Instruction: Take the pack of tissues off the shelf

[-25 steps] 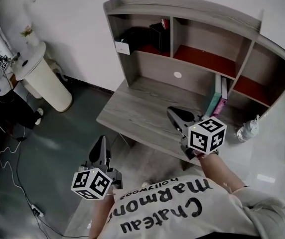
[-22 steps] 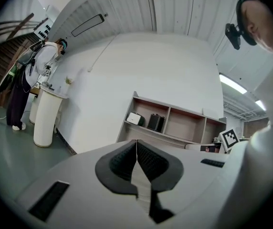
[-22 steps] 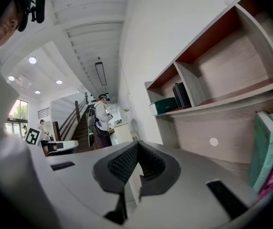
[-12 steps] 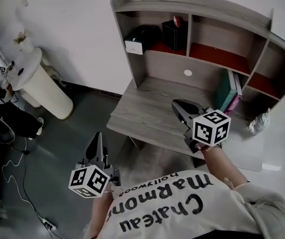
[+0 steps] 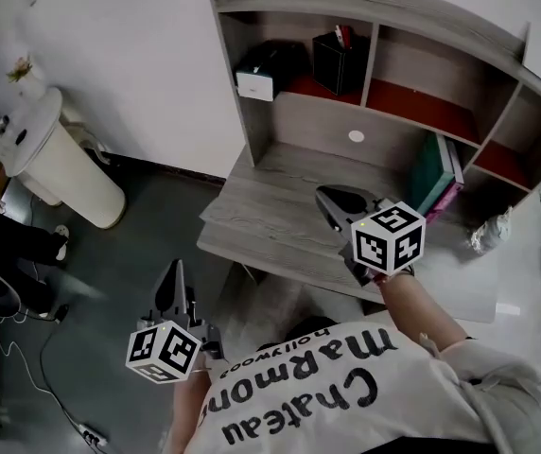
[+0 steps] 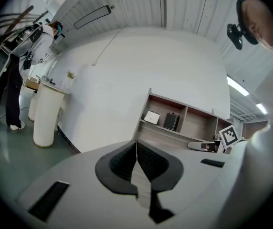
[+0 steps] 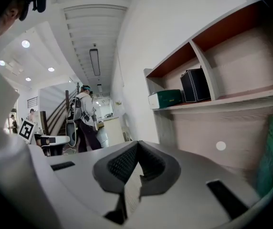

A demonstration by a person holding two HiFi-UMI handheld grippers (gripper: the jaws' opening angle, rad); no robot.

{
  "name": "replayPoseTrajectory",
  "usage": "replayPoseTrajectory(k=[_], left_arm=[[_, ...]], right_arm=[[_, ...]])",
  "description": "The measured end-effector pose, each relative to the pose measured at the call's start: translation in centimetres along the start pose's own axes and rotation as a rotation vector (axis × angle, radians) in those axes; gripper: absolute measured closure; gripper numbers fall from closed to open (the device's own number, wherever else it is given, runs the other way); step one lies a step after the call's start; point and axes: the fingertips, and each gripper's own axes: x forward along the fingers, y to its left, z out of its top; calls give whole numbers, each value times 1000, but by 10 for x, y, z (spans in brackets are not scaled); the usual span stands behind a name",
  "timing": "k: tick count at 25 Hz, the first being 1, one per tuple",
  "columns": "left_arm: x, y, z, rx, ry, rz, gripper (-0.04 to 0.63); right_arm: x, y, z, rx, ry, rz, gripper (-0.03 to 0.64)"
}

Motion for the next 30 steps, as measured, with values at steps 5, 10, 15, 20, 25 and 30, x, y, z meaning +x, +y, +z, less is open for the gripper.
replayPoseTrajectory(k=[5, 10, 15, 20, 25, 30], left_arm=[[8, 14, 2, -7, 5, 41, 577], [7, 34, 11, -4, 5, 113, 577], [-3, 51, 22, 3, -16, 176, 577], [-15, 64, 27, -6, -33, 226, 577], [-22, 70, 33, 1, -50, 249, 577], [-26, 70, 29, -9, -53, 269, 577]], right_arm=[[24, -15, 9, 5, 8, 7, 611], [59, -26, 29, 79, -2, 69, 611], [87, -35, 54, 107, -33, 107, 606], [113, -35, 73, 172, -38, 172, 491], [135, -45, 102, 429, -116, 253, 310], [158, -60, 117, 571, -149, 237, 262]])
